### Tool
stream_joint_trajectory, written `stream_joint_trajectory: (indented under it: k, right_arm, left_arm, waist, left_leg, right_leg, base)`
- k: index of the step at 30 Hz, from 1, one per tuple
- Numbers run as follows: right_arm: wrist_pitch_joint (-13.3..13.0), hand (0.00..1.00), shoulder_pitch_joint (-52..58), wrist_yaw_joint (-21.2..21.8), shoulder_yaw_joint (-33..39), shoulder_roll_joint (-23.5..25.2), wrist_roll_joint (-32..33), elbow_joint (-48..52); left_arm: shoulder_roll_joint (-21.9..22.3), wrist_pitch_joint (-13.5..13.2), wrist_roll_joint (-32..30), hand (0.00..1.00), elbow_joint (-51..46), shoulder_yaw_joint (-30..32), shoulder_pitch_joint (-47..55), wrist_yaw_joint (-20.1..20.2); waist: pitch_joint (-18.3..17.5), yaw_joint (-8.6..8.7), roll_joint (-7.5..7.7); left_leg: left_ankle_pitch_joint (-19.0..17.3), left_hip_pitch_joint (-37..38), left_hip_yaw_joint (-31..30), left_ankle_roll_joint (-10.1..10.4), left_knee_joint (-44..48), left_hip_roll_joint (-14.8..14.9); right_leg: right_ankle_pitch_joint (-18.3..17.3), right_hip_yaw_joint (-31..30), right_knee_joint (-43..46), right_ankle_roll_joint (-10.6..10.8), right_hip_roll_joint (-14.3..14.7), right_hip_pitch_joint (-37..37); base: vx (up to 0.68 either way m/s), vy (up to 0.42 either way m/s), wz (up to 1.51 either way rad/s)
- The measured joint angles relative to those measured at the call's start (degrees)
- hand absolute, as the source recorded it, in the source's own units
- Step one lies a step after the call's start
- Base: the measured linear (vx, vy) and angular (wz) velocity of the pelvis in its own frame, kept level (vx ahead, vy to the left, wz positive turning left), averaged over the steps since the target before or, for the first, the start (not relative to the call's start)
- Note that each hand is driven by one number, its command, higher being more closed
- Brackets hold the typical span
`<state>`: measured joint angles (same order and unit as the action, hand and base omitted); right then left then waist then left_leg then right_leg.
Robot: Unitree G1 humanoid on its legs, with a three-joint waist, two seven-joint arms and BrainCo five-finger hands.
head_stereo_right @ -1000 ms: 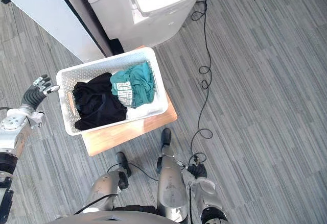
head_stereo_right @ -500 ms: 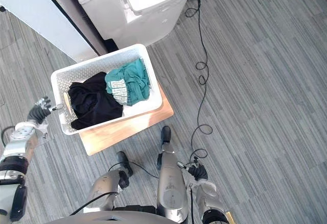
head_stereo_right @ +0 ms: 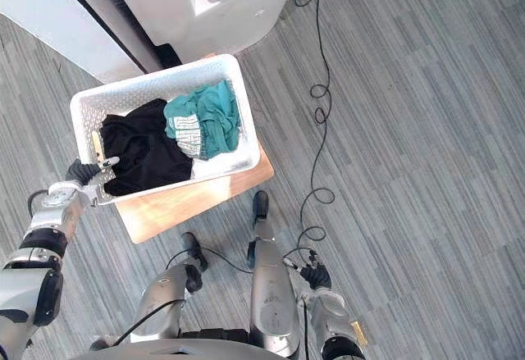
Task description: Pick up the laundry basket with both hands and put the clothes into the washing machine.
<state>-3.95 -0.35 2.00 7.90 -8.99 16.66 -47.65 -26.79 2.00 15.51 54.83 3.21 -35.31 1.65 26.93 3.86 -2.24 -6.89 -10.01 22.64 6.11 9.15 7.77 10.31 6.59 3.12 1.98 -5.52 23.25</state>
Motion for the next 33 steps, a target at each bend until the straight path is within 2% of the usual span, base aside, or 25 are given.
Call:
stream_joint_trajectory:
  k: [2, 6, 8, 10, 13, 14, 19, 23, 26, 33]
  right_arm:
    - [-0.2, 0.00, 0.0, 0.0, 0.0, 0.0, 1.3, 0.1]
    - [0.0, 0.00, 1.3, 0.0, 0.1, 0.5, 2.1, 5.3]
    - [0.2, 0.00, 3.0, -0.2, 0.4, 1.5, 2.3, 11.4]
    - [0.2, 0.00, 5.1, -0.9, 0.9, 2.0, 4.4, 21.4]
    - [0.2, 0.00, 6.6, -2.0, 3.8, 1.8, 4.8, 32.7]
    - [-0.4, 0.00, 7.9, -2.3, 6.1, 1.8, 5.4, 42.4]
    - [-2.7, 0.00, 9.3, -3.6, 9.3, 2.0, 5.4, 55.6]
    - [-3.1, 0.00, 7.7, -3.4, 8.0, 1.9, 5.6, 57.4]
    - [-3.0, 0.00, 1.9, -3.4, 6.6, 1.1, 6.0, 54.9]
    - [-1.6, 0.00, -14.2, -6.6, 6.2, -4.5, 3.1, 39.9]
  left_arm:
    - [-1.2, 0.0, -1.2, 0.00, 0.0, -1.7, -1.0, 0.2]
    - [-5.0, 0.1, -5.3, 0.00, -1.7, -4.3, -1.5, 3.0]
    - [-6.8, 0.1, -7.2, 0.00, -4.2, -4.4, -0.5, 4.2]
    - [-8.4, 0.4, -9.5, 0.00, -7.3, -3.8, 1.4, 5.0]
    - [-8.6, 1.0, -11.0, 0.00, -9.4, -2.7, 2.8, 5.1]
    - [-8.5, 1.8, -12.5, 0.00, -9.9, -0.9, 4.0, 5.1]
    - [-8.3, 4.4, -15.4, 0.00, -10.6, 1.6, 6.1, 4.8]
    - [-5.7, 4.9, -16.9, 0.00, -12.1, 1.6, 6.2, 4.2]
    - [-4.5, 5.4, -16.9, 0.00, -13.2, 1.5, 5.9, 3.6]
    - [-3.5, 5.7, -16.8, 0.00, -13.7, 1.3, 4.9, 1.1]
  waist:
    - [0.1, 0.09, 0.20]
    - [0.2, 0.30, 0.35]
    - [0.2, 0.22, 0.38]
    - [0.2, 0.26, 0.41]
    - [0.2, 0.45, 0.51]
    - [0.2, 0.67, 0.92]
    - [0.0, 0.80, 2.72]
    - [0.0, 0.08, 2.84]
    - [0.1, -0.52, 3.06]
    - [0.2, -2.75, 3.23]
  left_leg:
    - [0.0, 0.0, 0.2, 0.0, 0.0, 0.0]
    - [-0.7, 0.4, 1.3, -0.1, 0.7, 0.2]
    - [-1.1, 1.0, 1.9, -0.1, 1.1, 0.4]
    - [-1.8, 2.1, 2.8, -0.1, 1.8, 0.7]
    - [-2.1, 2.5, 3.0, -0.3, 2.1, 0.7]
    - [-2.2, 2.5, 3.0, -0.2, 2.4, 0.7]
    - [-2.3, 2.5, 3.0, -0.1, 2.7, 0.9]
    - [-2.3, 2.4, 2.5, -0.2, 2.9, 0.8]
    - [-2.3, 2.0, 1.4, -0.2, 3.9, 0.8]
    - [-2.2, -1.4, -2.5, -0.7, 6.7, 0.6]
  right_leg:
    - [0.1, -0.2, -0.2, 0.0, 0.0, 0.0]
    - [0.2, -1.2, -0.2, 0.0, 0.3, 0.0]
    - [0.3, -1.8, -0.2, 0.0, 0.7, -0.4]
    - [0.3, -2.7, -0.2, 0.0, 1.1, -1.2]
    - [0.3, -3.0, -0.2, 0.1, 1.2, -1.5]
    - [0.3, -3.2, -0.2, 0.1, 1.3, -1.5]
    - [0.4, -3.4, -0.1, 0.0, 1.7, -1.5]
    - [0.4, -3.0, -0.1, 0.0, 1.5, -1.9]
    - [0.4, -2.3, 0.2, 0.0, 1.1, -2.4]
    - [1.1, 0.8, 0.1, 0.0, 0.0, -2.5]
  base:
    - [0.02, 0.014, -0.04]
    - [0.02, 0.007, -0.13]
    - [0.02, 0.000, -0.23]
    - [0.01, -0.003, -0.22]
    - [-0.01, -0.003, -0.08]
    - [-0.01, -0.009, -0.05]
    - [0.00, -0.004, -0.02]
    - [0.00, 0.001, 0.05]
    - [-0.03, 0.003, 0.17]
    - [-0.06, -0.022, 0.25]
